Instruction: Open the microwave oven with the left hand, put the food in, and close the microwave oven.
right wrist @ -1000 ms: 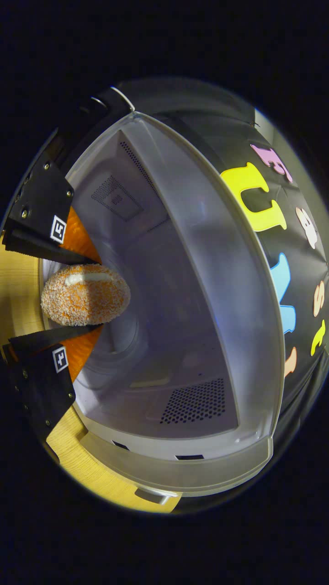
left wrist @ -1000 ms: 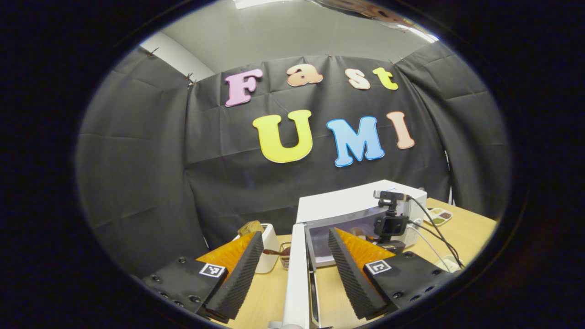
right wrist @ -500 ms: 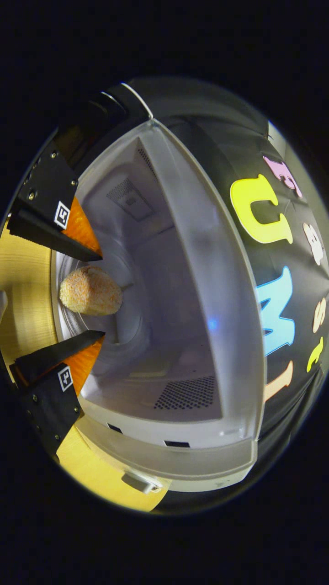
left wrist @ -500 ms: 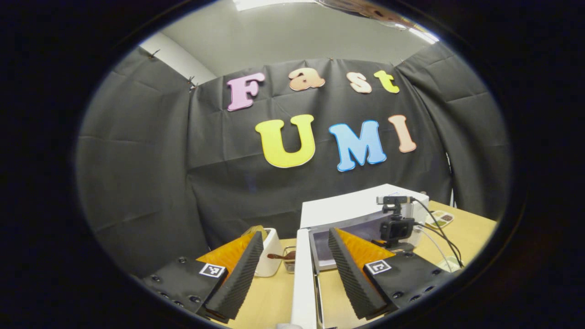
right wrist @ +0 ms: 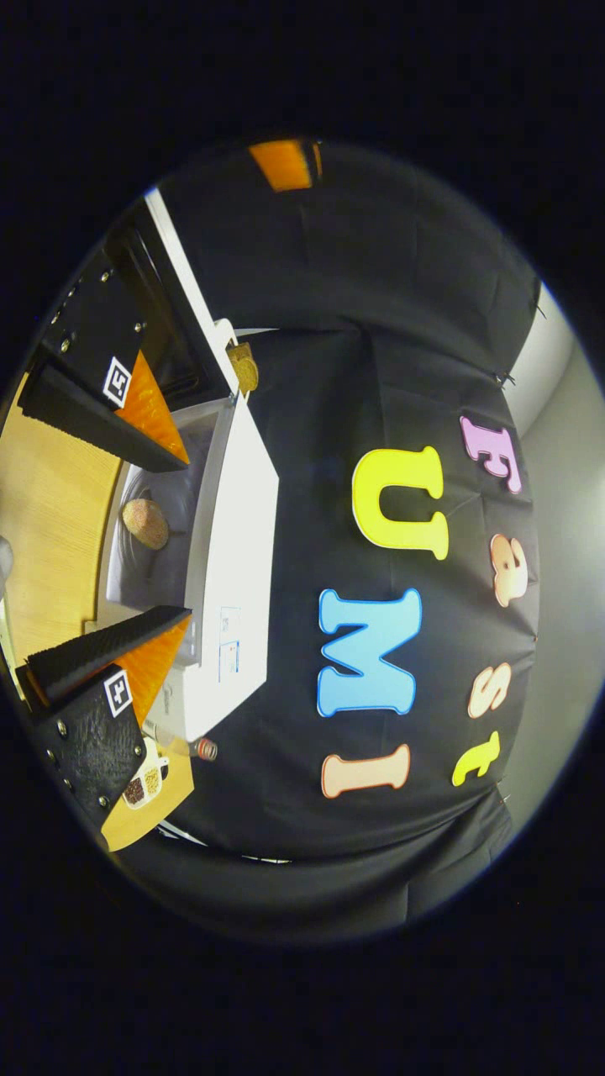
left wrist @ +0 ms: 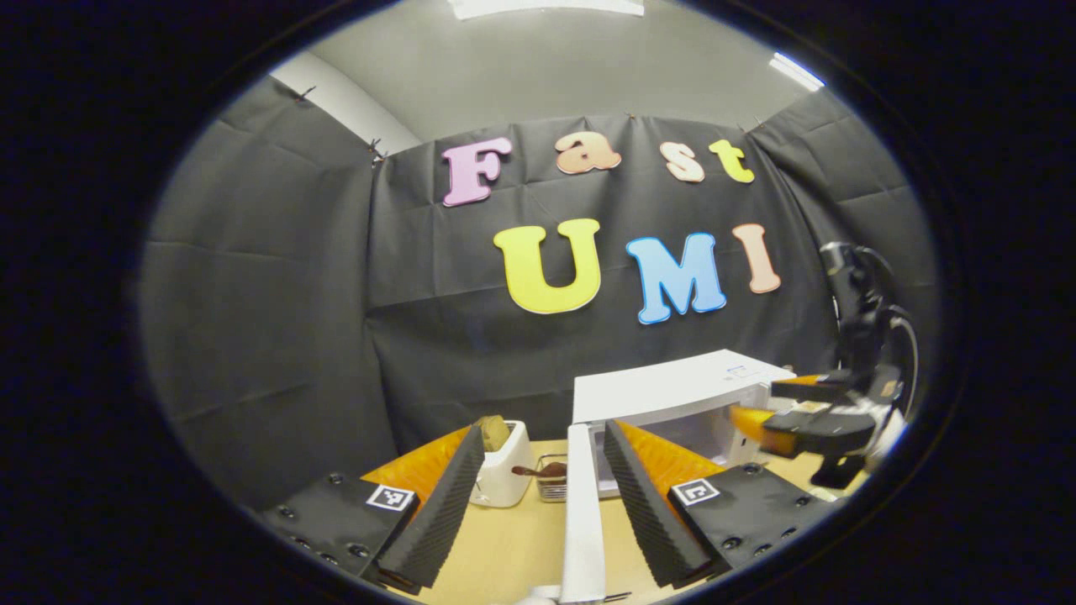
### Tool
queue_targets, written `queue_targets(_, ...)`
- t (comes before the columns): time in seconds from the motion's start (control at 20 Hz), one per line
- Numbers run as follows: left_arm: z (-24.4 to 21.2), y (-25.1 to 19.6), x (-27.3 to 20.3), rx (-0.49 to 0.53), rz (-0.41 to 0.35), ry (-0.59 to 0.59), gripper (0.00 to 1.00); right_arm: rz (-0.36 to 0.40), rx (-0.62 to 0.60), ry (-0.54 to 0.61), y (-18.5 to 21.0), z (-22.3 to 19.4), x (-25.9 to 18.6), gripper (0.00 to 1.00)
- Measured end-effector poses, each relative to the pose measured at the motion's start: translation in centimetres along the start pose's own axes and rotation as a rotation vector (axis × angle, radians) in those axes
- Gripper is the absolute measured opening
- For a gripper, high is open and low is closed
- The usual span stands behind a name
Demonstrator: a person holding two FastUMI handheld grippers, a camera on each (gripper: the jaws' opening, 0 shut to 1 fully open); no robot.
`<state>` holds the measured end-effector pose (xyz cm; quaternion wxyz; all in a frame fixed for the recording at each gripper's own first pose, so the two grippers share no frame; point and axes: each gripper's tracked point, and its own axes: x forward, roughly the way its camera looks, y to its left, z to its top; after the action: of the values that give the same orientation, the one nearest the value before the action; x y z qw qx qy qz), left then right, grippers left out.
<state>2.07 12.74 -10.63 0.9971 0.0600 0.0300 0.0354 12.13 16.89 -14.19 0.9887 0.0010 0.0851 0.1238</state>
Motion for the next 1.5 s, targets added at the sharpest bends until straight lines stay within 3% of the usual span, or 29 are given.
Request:
queue_targets(0.1,-0.3,0.9,-0.9,0.011,0.015,0.006,0.99,-0.040,0.027,0.015,-2.7,0.6,-3.3,0.97)
queue_targets(0.2,-1.4,1.7,-1.8,0.010,0.020,0.019,0.96,-0.098,-0.026,0.003,-6.0,1.5,-5.9,0.98)
queue_targets(0.25,-1.9,2.0,-2.4,0.012,0.026,0.037,1.00,-0.117,-0.048,-0.001,-7.1,2.1,-7.4,0.98)
queue_targets(0.4,-3.1,3.8,-3.8,0.020,0.053,0.039,0.93,-0.152,-0.026,-0.013,-9.3,3.6,-11.4,0.98)
queue_targets(0.65,-7.3,6.9,-5.2,0.036,0.123,0.062,0.95,-0.196,-0.079,-0.017,-11.1,5.2,-15.7,0.98)
queue_targets(0.7,-8.5,7.2,-5.3,0.024,0.129,0.074,1.00,-0.190,-0.080,-0.013,-10.9,5.3,-16.2,0.98)
queue_targets(1.15,-18.1,7.7,-6.1,0.021,0.146,0.202,0.95,-0.169,-0.063,-0.005,-10.3,7.2,-16.6,0.98)
queue_targets(1.2,-19.4,8.0,-6.3,0.021,0.161,0.231,1.00,-0.167,-0.059,-0.009,-10.2,7.5,-16.5,0.97)
queue_targets(1.45,-21.2,7.4,-6.6,0.031,0.143,0.256,0.95,-0.161,-0.082,-0.004,-9.9,7.6,-15.9,0.97)
queue_targets(1.5,-21.3,7.1,-6.5,0.044,0.137,0.262,1.00,-0.158,-0.071,-0.002,-9.8,7.6,-15.7,0.97)
